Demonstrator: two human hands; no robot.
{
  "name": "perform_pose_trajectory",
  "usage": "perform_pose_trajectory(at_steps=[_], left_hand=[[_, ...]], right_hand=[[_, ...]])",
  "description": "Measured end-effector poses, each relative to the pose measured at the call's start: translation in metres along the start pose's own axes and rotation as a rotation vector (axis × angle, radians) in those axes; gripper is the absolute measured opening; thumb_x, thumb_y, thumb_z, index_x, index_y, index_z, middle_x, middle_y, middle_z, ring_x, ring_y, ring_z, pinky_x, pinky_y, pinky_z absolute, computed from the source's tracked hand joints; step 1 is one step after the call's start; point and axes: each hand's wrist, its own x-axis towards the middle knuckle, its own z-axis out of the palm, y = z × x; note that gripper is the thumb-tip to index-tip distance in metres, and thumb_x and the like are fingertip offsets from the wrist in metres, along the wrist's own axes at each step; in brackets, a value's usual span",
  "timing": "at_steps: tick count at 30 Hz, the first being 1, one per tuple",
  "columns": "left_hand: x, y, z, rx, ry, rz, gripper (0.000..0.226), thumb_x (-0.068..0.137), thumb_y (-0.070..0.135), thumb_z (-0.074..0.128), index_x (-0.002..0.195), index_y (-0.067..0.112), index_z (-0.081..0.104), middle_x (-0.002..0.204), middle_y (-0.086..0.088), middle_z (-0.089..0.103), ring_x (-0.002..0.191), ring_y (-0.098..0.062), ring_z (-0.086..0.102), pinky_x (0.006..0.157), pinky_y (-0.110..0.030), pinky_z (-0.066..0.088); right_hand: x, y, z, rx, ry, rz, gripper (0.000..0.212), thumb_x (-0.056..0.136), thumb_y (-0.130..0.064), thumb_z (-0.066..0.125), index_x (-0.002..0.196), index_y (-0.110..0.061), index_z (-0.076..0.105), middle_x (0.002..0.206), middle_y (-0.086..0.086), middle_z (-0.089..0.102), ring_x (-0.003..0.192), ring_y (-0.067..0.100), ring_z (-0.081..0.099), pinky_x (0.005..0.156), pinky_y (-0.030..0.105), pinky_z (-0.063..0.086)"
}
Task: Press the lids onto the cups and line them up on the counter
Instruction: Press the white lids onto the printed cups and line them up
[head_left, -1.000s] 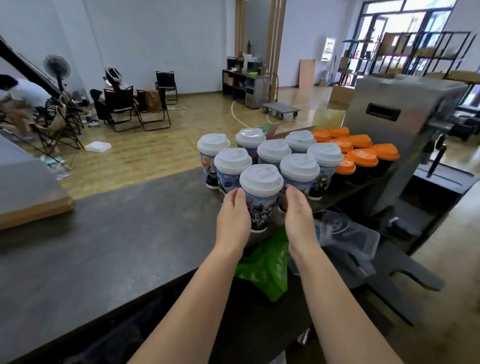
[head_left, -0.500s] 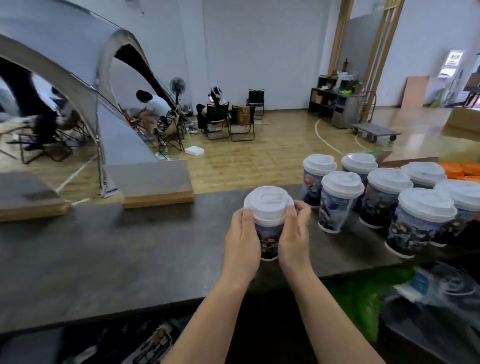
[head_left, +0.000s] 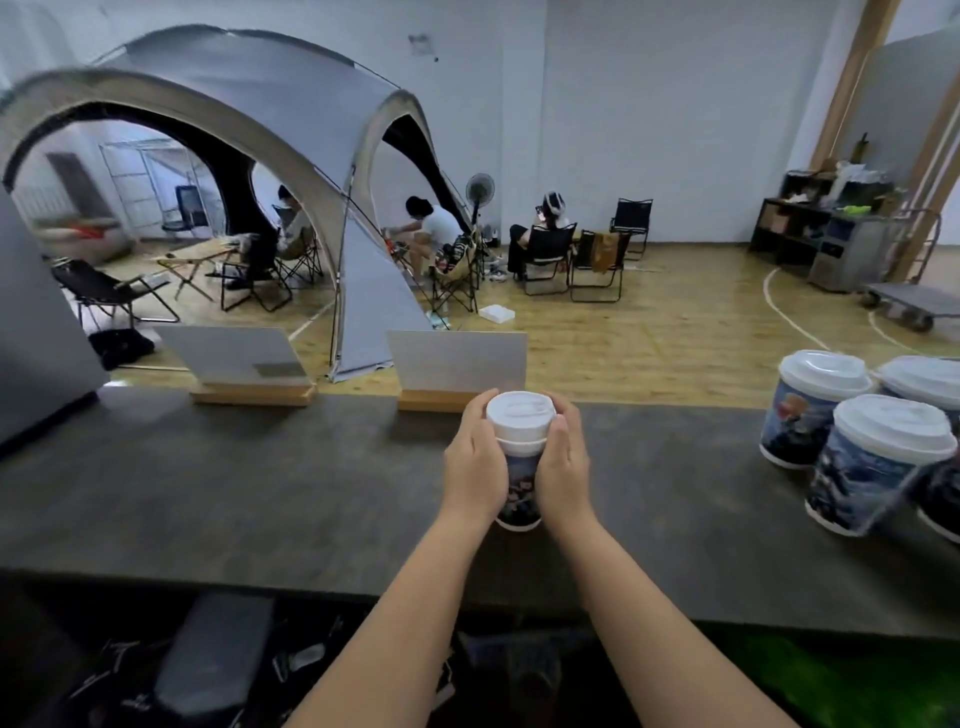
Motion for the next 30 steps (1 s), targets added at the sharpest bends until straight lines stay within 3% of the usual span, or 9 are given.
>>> perform_pose_trajectory(at_steps=[3, 8, 13, 17, 27, 30], left_hand=[[0.003, -0.006, 0.006, -0.035, 0.012, 0.057, 0.042, 0.092, 0.029, 0.029, 0.119, 0.032, 0.061, 0.113, 0.015, 0.065, 0.110, -0.007, 0.059, 0.087, -0.017, 0.047], [0.007, -0.019, 0.018, -0.168, 0.185, 0.122, 0.035, 0.088, 0.021, 0.034, 0.104, 0.024, 0.065, 0.101, 0.006, 0.070, 0.097, -0.013, 0.066, 0.081, -0.044, 0.056], [0.012, -0.024, 0.025, -0.268, 0.215, 0.119, 0.037, 0.085, 0.022, 0.034, 0.103, 0.017, 0.066, 0.096, -0.001, 0.072, 0.092, -0.019, 0.068, 0.072, -0.044, 0.058], [0.015, -0.028, 0.026, -0.274, 0.232, 0.136, 0.038, 0.085, 0.023, 0.034, 0.104, 0.014, 0.066, 0.093, 0.001, 0.072, 0.088, -0.014, 0.068, 0.067, -0.031, 0.056], [0.020, -0.036, 0.024, -0.299, 0.192, 0.160, 0.036, 0.082, 0.023, 0.036, 0.102, 0.016, 0.065, 0.094, -0.002, 0.072, 0.090, -0.020, 0.069, 0.070, -0.043, 0.057], [0.026, -0.036, 0.018, -0.251, 0.085, 0.181, 0.035, 0.084, 0.021, 0.036, 0.104, 0.015, 0.064, 0.097, -0.003, 0.072, 0.093, -0.024, 0.068, 0.075, -0.049, 0.058]], right_hand=[[0.001, 0.005, 0.000, -0.026, 0.044, -0.001, 0.032, 0.092, -0.038, 0.027, 0.113, -0.036, 0.051, 0.103, -0.017, 0.062, 0.096, -0.001, 0.061, 0.080, 0.024, 0.051], [0.002, 0.004, 0.004, 0.048, 0.012, -0.080, 0.030, 0.084, -0.032, 0.031, 0.107, -0.025, 0.049, 0.095, -0.008, 0.062, 0.082, -0.004, 0.061, 0.064, 0.013, 0.047], [0.010, 0.019, 0.013, 0.095, 0.052, -0.127, 0.036, 0.083, -0.040, 0.033, 0.108, -0.020, 0.051, 0.091, -0.006, 0.064, 0.084, 0.017, 0.064, 0.066, 0.043, 0.054], [0.011, 0.025, 0.016, 0.119, 0.073, -0.171, 0.036, 0.086, -0.039, 0.033, 0.108, -0.015, 0.049, 0.092, -0.006, 0.065, 0.083, 0.015, 0.065, 0.062, 0.035, 0.054], [0.012, 0.025, 0.014, 0.124, 0.035, -0.166, 0.033, 0.085, -0.043, 0.035, 0.108, -0.022, 0.048, 0.093, 0.000, 0.064, 0.085, 0.022, 0.064, 0.065, 0.047, 0.055], [0.010, 0.020, 0.009, 0.141, 0.024, -0.123, 0.031, 0.082, -0.040, 0.038, 0.107, -0.025, 0.049, 0.094, -0.001, 0.064, 0.086, 0.012, 0.065, 0.067, 0.033, 0.055]])
